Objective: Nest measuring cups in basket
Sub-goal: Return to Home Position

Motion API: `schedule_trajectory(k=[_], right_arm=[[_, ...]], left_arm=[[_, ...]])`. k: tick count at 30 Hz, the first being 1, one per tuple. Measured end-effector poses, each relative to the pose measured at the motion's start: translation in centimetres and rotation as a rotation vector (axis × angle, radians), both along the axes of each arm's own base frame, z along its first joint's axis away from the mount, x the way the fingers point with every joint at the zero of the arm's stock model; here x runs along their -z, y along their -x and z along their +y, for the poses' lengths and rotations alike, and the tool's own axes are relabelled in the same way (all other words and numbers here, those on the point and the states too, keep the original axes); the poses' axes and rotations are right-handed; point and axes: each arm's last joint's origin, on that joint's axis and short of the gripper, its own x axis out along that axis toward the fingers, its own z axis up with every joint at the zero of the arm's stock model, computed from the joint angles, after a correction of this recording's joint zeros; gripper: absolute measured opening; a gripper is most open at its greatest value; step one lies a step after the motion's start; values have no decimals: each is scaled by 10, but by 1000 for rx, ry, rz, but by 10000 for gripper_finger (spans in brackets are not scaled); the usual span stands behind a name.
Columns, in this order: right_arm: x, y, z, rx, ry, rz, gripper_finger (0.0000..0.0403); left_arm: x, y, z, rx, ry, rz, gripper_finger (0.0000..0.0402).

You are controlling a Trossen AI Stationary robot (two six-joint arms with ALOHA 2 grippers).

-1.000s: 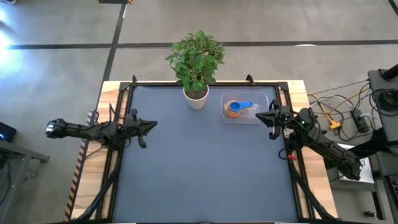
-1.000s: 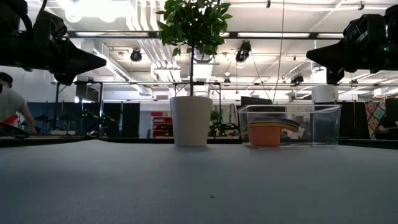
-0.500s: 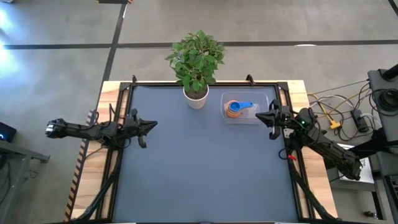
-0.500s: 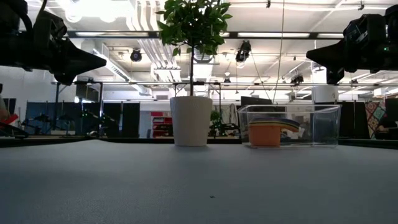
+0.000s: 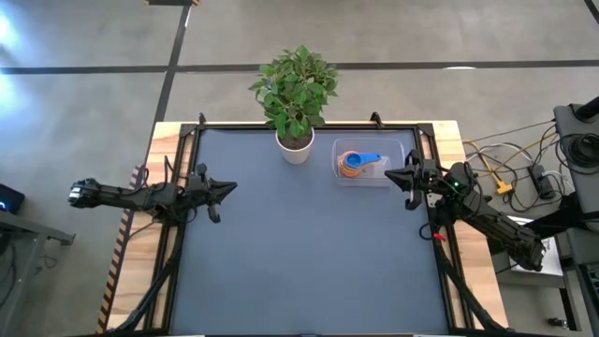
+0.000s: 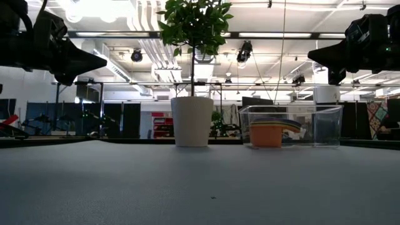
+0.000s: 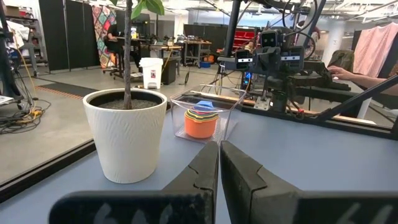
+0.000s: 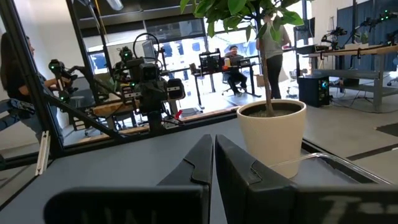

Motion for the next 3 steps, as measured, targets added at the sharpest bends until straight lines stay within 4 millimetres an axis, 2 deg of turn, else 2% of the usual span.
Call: schedule_trajectory(k=[3], right_arm=[[0, 0, 0, 0, 0, 0, 9]], left_arm=[[0, 0, 0, 0, 0, 0, 0]])
